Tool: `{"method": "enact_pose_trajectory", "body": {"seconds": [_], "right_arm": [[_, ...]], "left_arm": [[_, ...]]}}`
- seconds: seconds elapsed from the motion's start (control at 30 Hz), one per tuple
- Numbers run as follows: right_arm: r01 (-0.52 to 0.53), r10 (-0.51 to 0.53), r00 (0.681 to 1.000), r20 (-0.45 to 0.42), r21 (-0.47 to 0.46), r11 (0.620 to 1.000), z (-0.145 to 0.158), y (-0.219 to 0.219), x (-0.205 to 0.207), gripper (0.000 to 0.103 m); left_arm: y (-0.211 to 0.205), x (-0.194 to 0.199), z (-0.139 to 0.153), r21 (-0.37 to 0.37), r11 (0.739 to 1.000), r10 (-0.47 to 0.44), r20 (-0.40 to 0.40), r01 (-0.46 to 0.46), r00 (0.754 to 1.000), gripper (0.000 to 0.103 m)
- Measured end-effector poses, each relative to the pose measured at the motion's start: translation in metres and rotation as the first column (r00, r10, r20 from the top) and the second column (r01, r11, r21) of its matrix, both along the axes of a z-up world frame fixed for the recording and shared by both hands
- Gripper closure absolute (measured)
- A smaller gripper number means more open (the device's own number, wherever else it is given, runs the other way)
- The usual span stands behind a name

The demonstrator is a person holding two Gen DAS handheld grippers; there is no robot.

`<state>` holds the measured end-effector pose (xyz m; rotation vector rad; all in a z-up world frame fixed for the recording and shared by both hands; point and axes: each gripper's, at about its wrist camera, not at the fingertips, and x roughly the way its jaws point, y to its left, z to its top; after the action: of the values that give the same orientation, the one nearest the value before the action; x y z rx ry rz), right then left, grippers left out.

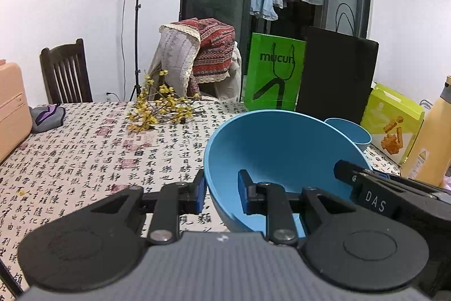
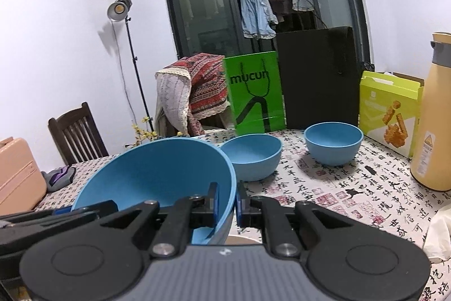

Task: Organize plates and bowls
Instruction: 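Carry the bowl with both grippers toward the pink suitcase and vase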

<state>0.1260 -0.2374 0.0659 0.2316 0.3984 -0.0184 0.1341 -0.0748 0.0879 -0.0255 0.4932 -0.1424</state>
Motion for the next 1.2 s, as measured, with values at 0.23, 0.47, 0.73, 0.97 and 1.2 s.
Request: {"method": "enact_pose_trajectory", "body": {"seconds": [0.23,0.47,0.73,0.97,1.2], "right_arm": [[-0.028,0.028,1.000,0.003,-0.001,1.000,0.001,0.021,-0.003,0.091],[-0.055,0.055,0.998,0.007,-0.007,0.998,0.002,0.043,-0.007,0.091],[-0.081,0.081,0.997,0.010,-0.009,0.997,0.002,0.064,-0.012,0.091],[-0.108,0.108,0.994,0.010,-0.011,0.994,0.002,0.082,-0.016,0.091],[-0.132,0.132,0.991,0.019,-0.020,0.991,0.003,0.102,-0.019,0.091]], "left_arm": [[0.023,-0.006,0.001,-0.008,1.000,0.029,0.005,-0.029,1.000,0.079],[0.042,-0.014,0.001,-0.009,0.998,0.055,0.009,-0.054,0.998,0.079],[0.062,-0.023,0.000,-0.013,0.997,0.079,0.013,-0.079,0.997,0.079],[0.081,-0.029,0.000,-0.025,0.994,0.107,0.015,-0.107,0.994,0.079],[0.099,-0.036,-0.001,-0.037,0.991,0.130,0.017,-0.130,0.991,0.079]]}}
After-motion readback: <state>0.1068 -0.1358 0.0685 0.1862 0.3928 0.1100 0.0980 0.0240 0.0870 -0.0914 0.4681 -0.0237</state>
